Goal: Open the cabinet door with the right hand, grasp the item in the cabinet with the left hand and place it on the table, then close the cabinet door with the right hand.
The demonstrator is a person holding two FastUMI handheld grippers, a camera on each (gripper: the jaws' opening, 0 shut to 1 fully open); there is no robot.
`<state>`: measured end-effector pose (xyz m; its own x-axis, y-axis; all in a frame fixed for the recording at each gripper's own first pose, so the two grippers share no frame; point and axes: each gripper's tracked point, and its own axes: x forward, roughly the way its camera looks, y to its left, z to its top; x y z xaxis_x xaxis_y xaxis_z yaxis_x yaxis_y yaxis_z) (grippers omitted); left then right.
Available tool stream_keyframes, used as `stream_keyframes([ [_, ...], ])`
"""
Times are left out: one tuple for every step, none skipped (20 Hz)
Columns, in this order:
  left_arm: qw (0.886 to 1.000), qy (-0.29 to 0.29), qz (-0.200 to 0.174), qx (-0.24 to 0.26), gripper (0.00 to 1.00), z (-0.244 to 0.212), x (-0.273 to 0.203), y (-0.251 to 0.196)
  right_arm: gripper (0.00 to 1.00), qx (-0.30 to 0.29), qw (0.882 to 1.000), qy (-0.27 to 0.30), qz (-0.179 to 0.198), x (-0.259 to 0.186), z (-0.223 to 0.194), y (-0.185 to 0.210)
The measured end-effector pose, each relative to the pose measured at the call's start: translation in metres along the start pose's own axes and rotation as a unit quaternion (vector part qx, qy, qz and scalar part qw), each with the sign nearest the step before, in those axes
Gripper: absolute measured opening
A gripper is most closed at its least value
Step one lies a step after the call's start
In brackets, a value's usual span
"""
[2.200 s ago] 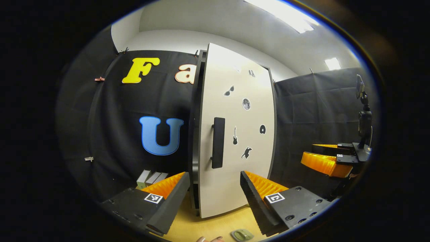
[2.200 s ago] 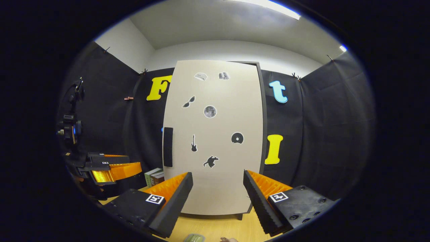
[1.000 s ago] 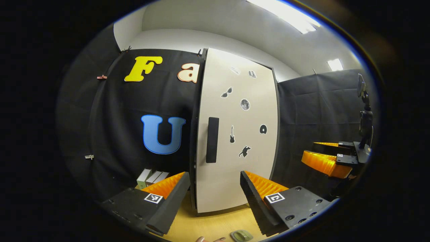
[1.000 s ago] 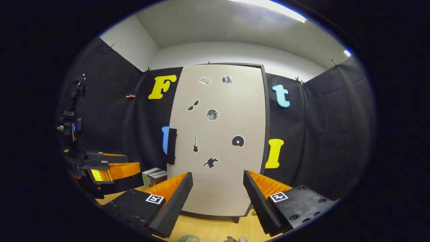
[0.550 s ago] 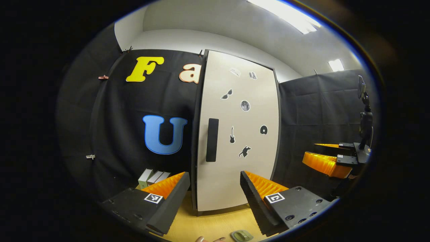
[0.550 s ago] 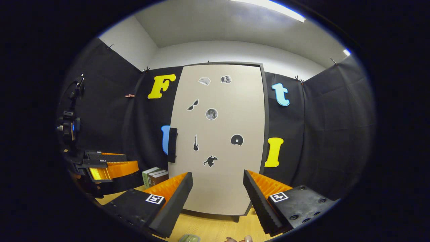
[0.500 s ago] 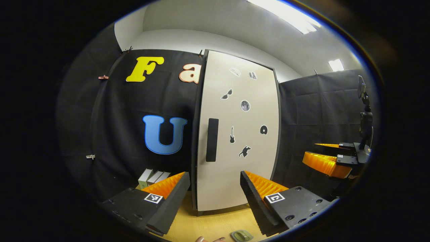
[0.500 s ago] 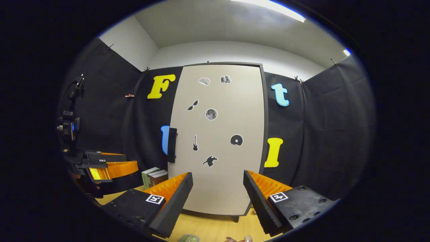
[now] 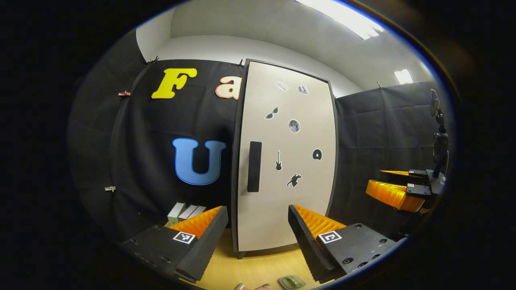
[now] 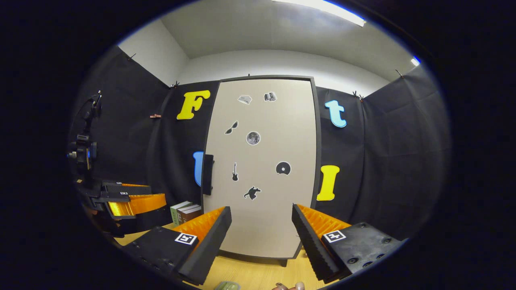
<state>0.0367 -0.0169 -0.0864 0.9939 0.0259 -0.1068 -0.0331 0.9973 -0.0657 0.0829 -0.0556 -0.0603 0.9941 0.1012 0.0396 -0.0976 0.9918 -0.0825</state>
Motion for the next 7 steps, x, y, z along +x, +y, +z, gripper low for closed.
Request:
stream_keyframes([
  [1.0, -0.001, 0.0, -0.001, 0.95, 0.0005, 0.0005, 0.0004, 0.97, -0.001, 1.0, 0.002, -0.003, -0.0003, -0.0029, -0.0011],
  [1.0, -0.001, 0.0, -0.001, 0.95, 0.0009, 0.001, 0.0005, 0.97, -0.002, 1.0, 0.003, -0.003, 0.0003, -0.0025, -0.0025],
  [1.0, -0.001, 0.001, -0.001, 0.95, 0.0017, 0.0007, 0.0007, 0.97, -0.003, 1.0, 0.003, -0.005, 0.0005, -0.0025, -0.0018],
  [1.0, -0.001, 0.001, 0.0, 0.95, 0.001, 0.0003, 0.0008, 0.97, -0.003, 1.0, -0.001, -0.006, 0.0001, -0.0007, -0.0011],
  [1.0, -0.001, 0.001, 0.0, 0.95, 0.0013, 0.0002, 0.0007, 0.97, -0.005, 1.0, 0.0, -0.004, 0.0001, 0.0001, 0.0009],
  [1.0, -0.001, 0.001, 0.0, 0.95, 0.0007, 0.0002, 0.0005, 0.97, -0.008, 1.0, 0.0, -0.008, -0.0005, -0.0001, 0.0004],
  [1.0, -0.002, 0.001, 0.0, 0.95, 0.0008, 0.0005, 0.0004, 0.97, -0.011, 1.0, 0.0, -0.012, -0.0001, 0.0001, -0.0026],
])
